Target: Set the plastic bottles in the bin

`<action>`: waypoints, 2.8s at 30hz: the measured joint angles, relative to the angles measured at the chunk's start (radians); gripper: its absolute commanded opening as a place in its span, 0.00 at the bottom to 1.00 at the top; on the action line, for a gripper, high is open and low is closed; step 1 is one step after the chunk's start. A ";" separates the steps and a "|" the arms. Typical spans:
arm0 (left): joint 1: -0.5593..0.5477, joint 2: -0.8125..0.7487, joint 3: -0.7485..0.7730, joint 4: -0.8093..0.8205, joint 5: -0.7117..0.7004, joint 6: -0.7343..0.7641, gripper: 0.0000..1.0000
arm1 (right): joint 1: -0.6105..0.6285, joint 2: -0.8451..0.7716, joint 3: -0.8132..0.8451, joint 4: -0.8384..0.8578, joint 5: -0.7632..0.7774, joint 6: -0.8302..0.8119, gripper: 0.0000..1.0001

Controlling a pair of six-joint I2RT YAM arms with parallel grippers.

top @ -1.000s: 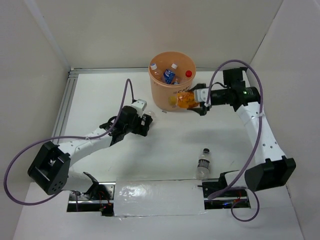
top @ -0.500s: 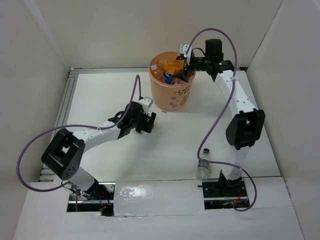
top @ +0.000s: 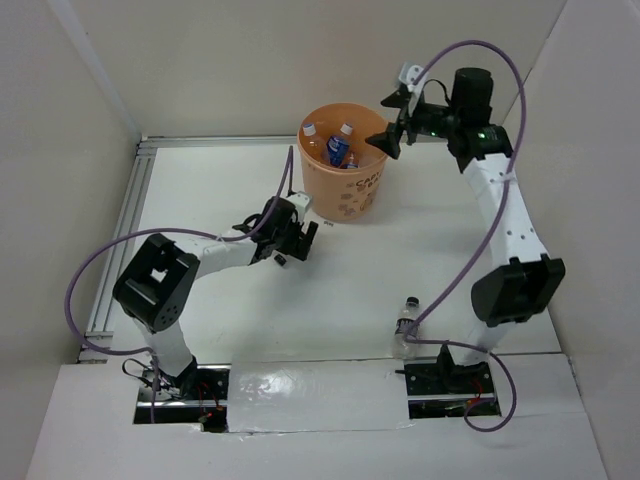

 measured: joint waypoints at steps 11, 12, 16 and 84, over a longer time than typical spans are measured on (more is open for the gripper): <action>0.000 0.017 0.026 -0.025 0.028 0.023 0.30 | -0.118 -0.211 -0.291 -0.063 -0.097 0.031 0.31; -0.001 -0.015 0.010 -0.033 0.043 0.022 0.27 | -0.133 -0.211 -0.303 -0.086 -0.107 0.022 0.05; -0.022 -0.228 -0.021 -0.095 0.172 0.023 0.14 | -0.203 -0.225 -0.396 -0.163 -0.117 0.003 0.00; -0.163 -1.250 -0.353 -0.397 -0.143 -0.435 1.00 | -0.127 -0.224 -1.143 -0.714 0.237 -1.331 1.00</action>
